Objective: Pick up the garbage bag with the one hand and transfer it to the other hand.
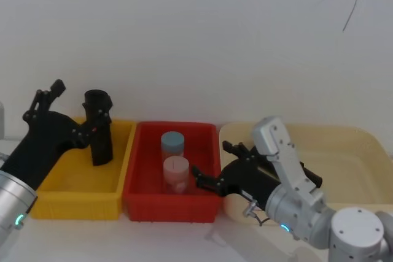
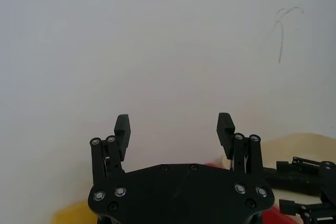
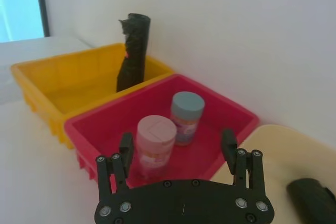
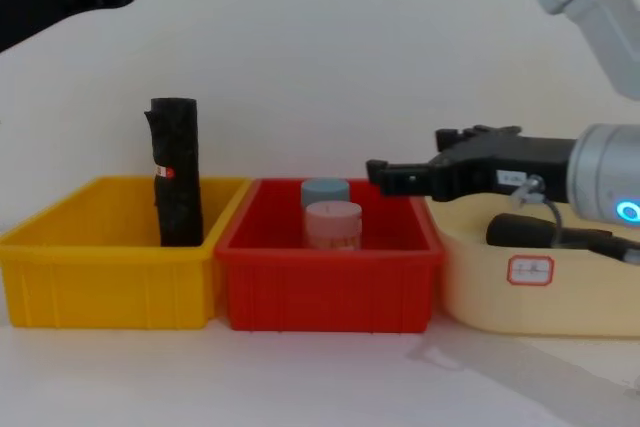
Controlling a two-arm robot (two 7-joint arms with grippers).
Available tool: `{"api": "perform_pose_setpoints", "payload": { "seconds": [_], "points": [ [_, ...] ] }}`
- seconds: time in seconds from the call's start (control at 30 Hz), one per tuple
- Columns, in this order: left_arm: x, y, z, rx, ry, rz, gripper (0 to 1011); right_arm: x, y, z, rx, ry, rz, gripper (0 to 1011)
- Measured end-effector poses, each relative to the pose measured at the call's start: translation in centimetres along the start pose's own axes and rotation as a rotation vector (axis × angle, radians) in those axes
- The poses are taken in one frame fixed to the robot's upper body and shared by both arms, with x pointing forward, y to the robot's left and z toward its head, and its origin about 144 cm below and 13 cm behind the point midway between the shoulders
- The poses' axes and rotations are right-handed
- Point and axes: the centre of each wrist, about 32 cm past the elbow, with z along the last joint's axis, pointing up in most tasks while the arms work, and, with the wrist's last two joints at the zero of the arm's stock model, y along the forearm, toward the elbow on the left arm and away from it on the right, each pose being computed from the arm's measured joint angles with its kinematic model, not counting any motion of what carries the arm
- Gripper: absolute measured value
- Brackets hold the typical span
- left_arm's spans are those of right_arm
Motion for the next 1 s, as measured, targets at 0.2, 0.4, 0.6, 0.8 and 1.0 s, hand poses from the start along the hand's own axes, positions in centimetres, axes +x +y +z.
{"api": "perform_pose_setpoints", "payload": {
  "seconds": [0.2,0.4,0.6,0.8,1.0],
  "points": [
    [0.2,0.4,0.3,0.001,-0.012,0.015,1001,0.2,1.3,0.4,-0.023,0.0,0.046,1000],
    [0.3,0.5,0.4,0.001,-0.019,0.024,1001,0.6,2.5,0.5,-0.048,-0.003,0.078,1000],
    [0.4,0.7,0.5,0.001,-0.025,0.031,1001,1.0,3.9,0.7,-0.079,-0.009,0.112,1000],
    [0.5,0.8,0.6,0.001,-0.027,0.034,1001,1.3,4.8,0.7,-0.102,-0.012,0.133,1000],
    [0.5,0.8,0.7,0.001,-0.029,0.036,1001,1.6,5.8,0.7,-0.126,-0.013,0.15,999]
  ]
}}
